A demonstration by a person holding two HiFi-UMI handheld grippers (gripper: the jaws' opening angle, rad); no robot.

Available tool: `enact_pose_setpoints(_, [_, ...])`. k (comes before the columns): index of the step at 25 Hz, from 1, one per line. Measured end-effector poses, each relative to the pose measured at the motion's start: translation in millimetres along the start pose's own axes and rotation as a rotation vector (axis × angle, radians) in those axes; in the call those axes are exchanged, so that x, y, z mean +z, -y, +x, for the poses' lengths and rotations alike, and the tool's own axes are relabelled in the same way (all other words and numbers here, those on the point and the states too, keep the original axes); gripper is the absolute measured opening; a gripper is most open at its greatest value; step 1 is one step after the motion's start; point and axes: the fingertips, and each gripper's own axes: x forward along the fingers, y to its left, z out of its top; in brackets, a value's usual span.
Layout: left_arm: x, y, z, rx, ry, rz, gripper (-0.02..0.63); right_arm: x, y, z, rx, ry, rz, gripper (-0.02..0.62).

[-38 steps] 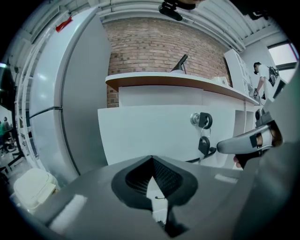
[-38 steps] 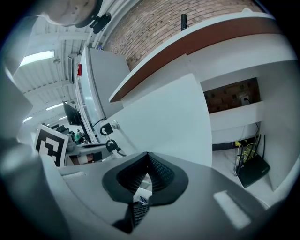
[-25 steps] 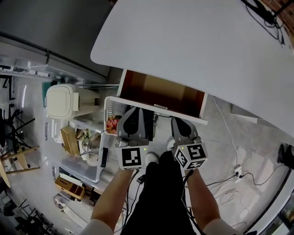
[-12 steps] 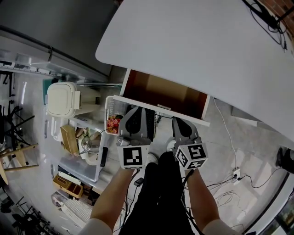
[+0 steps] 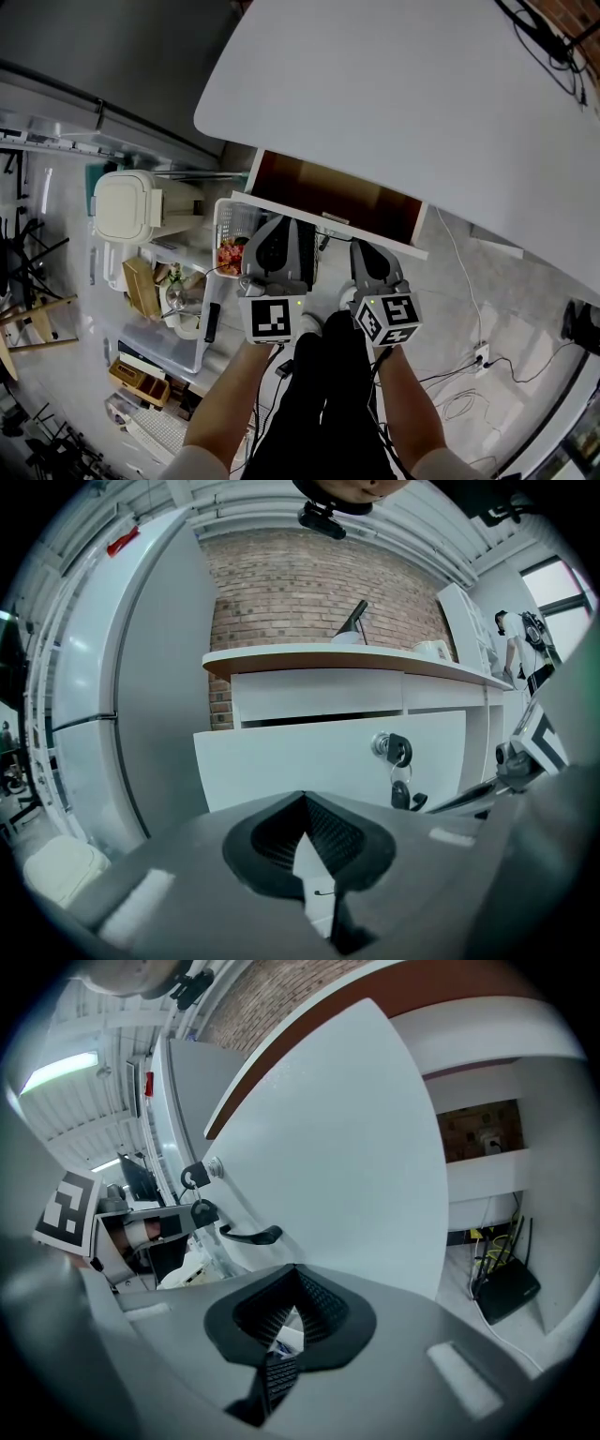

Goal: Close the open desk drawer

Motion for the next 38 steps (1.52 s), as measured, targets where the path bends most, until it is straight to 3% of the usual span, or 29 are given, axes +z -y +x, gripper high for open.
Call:
enact_pose_setpoints(10, [-7,-3,15,-0.003,-0.043,-0.025,0.002,9,10,12,-0.015,-0.001,0.009,0.024])
enact_pose_setpoints(24, [12,-7,48,0.002,-0.007,-0.029,0.002,30,27,31,-0.012,0.012,0.014,0.023])
enact_pose_setpoints(38, [14,-10,80,-0.001,-0.034,-0.020,0.002,49,46,52,-0.011,0.004,0.016,0.025])
